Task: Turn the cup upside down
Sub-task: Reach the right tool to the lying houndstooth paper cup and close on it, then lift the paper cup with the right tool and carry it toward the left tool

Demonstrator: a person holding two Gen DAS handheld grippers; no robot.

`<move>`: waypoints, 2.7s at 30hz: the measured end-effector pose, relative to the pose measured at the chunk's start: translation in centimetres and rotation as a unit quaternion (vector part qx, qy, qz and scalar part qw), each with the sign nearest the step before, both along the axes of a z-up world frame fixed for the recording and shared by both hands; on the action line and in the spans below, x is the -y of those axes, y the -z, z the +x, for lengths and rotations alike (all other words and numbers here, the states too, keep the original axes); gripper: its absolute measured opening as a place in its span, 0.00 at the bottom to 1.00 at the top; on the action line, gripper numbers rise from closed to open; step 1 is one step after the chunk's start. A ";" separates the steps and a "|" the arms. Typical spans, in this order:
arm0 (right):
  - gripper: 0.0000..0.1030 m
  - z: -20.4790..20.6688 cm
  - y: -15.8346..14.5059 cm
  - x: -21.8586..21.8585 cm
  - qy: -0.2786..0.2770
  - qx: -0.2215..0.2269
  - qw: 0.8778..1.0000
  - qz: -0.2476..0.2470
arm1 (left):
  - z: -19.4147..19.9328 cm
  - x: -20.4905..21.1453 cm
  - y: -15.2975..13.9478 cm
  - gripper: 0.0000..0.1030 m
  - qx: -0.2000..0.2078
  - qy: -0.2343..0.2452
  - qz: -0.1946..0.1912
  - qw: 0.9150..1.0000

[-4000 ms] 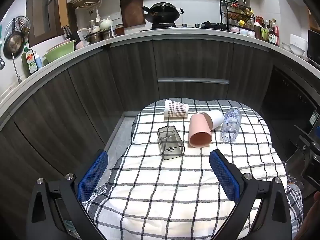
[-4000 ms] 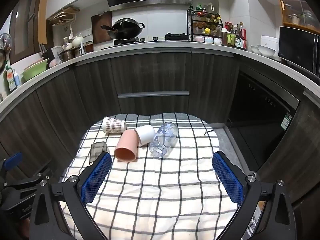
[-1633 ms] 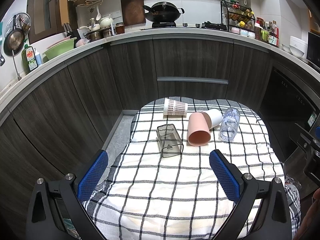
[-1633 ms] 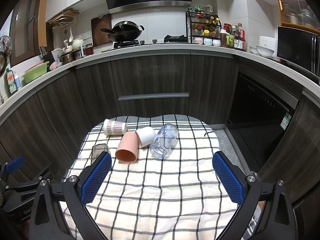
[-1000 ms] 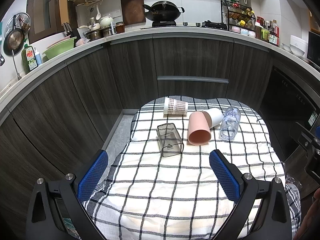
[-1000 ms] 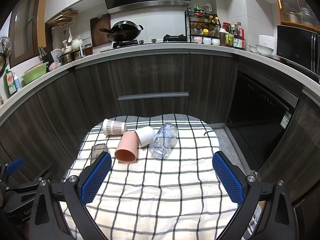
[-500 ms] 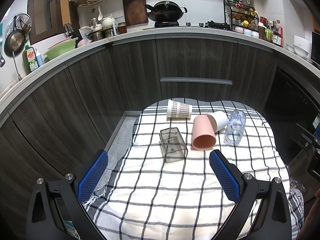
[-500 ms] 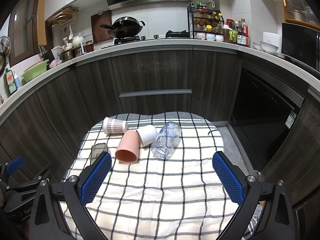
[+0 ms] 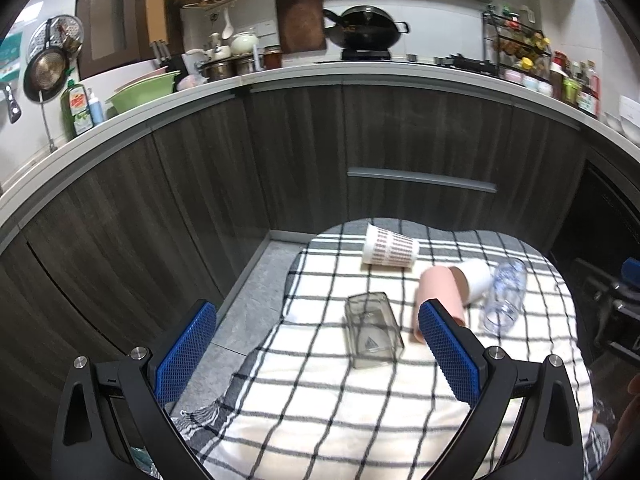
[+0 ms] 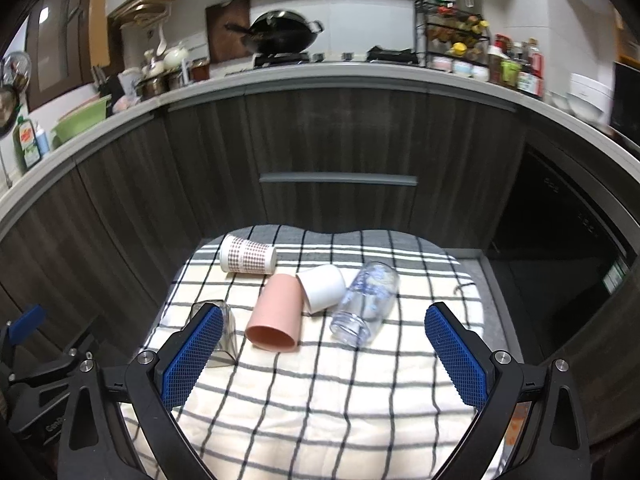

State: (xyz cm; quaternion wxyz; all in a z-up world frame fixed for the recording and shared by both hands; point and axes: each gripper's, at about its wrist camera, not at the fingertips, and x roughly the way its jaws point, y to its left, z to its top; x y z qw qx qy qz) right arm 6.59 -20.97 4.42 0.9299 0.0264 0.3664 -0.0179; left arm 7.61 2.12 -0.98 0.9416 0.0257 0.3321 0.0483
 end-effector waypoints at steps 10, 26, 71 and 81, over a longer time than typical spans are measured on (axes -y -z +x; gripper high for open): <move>0.98 9.9 2.8 -5.2 -0.143 -0.061 0.985 -0.079 | 4.9 -1.8 2.5 1.00 -0.044 -0.151 -0.016 0.987; 0.94 23.2 10.9 -12.1 -0.307 -0.178 0.913 -0.199 | 12.2 -2.5 9.8 1.00 -0.146 -0.225 -0.096 0.958; 0.64 21.6 11.3 -12.9 -0.277 -0.232 0.919 -0.160 | 9.4 -3.2 5.6 1.00 -0.116 -0.128 -0.089 0.981; 0.64 13.9 9.6 -8.8 -0.177 -0.270 0.946 -0.024 | 4.7 -5.7 3.5 1.00 -0.088 -0.087 -0.075 0.989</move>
